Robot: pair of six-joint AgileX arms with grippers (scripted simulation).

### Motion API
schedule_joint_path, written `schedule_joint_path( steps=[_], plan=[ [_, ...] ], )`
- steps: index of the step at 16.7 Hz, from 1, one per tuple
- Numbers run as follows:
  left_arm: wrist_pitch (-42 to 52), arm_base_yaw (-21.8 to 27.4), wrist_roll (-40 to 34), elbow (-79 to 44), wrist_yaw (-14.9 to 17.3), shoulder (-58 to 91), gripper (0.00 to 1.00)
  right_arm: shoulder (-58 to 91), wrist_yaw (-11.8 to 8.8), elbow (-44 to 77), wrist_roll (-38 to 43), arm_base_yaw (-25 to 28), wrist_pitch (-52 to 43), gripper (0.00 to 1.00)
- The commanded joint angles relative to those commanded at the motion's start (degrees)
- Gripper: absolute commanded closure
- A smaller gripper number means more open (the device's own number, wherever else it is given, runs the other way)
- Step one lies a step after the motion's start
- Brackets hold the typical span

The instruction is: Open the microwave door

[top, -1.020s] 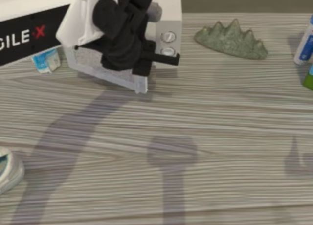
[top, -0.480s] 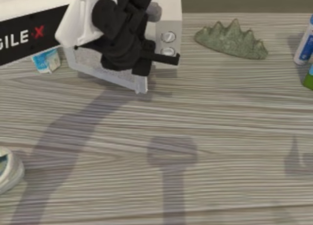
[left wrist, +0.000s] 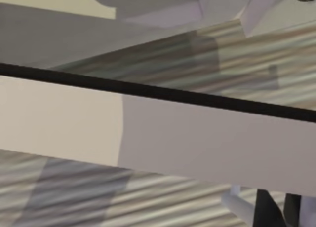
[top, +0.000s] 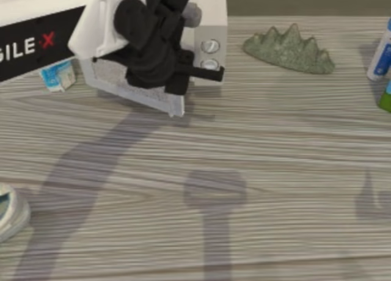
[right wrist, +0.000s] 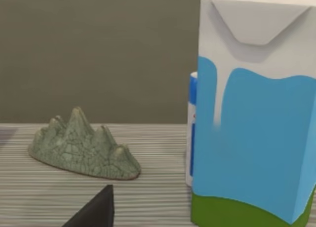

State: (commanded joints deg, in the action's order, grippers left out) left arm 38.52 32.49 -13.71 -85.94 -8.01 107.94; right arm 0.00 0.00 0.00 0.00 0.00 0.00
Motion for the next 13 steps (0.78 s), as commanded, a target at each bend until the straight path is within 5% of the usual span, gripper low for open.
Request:
schedule_joint_path(
  steps=[13],
  plan=[
    [-0.85,-0.44,2.48,2.42,1.71,-1.71,1.00,0.00,0.00,0.00,0.00,0.00,0.00,0.00]
  ],
)
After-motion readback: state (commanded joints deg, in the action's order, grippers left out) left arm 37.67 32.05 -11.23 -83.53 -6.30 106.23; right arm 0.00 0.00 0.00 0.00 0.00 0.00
